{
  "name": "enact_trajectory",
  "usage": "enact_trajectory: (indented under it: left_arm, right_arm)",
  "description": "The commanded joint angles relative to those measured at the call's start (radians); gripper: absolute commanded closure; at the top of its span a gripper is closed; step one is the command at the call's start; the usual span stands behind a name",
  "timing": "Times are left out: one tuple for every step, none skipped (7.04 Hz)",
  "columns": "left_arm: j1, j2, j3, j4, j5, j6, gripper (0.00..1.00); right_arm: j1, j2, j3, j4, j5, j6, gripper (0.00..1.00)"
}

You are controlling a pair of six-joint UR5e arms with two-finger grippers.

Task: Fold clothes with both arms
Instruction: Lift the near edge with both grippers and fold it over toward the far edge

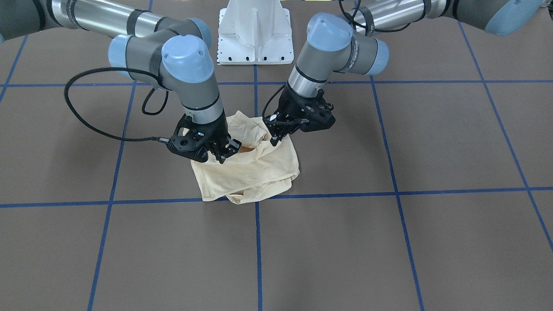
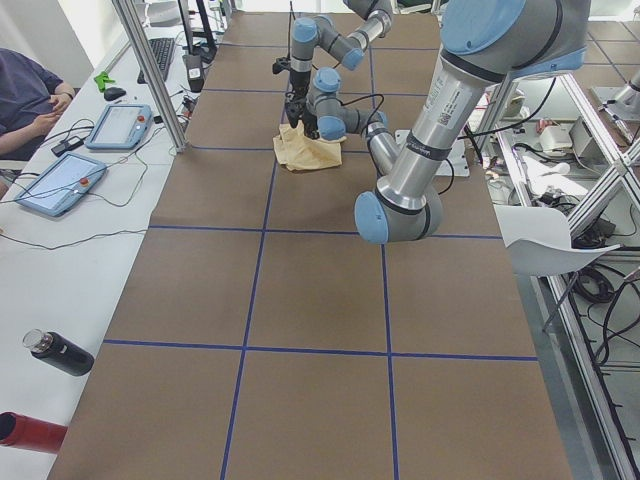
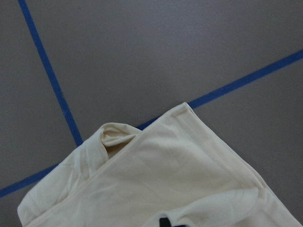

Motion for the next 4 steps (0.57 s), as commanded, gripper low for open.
enact_trajectory:
  left_arm:
    - [-0.026, -0.007, 0.141, -0.115, 0.002, 0.005, 1.00]
    - [-0.037, -0.007, 0.150, -0.115, 0.002, 0.010, 1.00]
    - [-0.053, -0.004, 0.150, -0.112, -0.001, 0.036, 1.00]
    - [-0.063, -0.004, 0.150, -0.109, -0.001, 0.056, 1.00]
  right_arm:
    - [0.003, 0.023, -0.173, 0.120, -0.040, -0.028, 1.00]
    - [0.003, 0.023, -0.192, 0.120, -0.040, -0.039, 1.00]
    - [0.003, 0.021, -0.206, 0.120, -0.040, -0.039, 1.00]
    - [0.005, 0.021, -0.207, 0.122, -0.040, -0.040, 1.00]
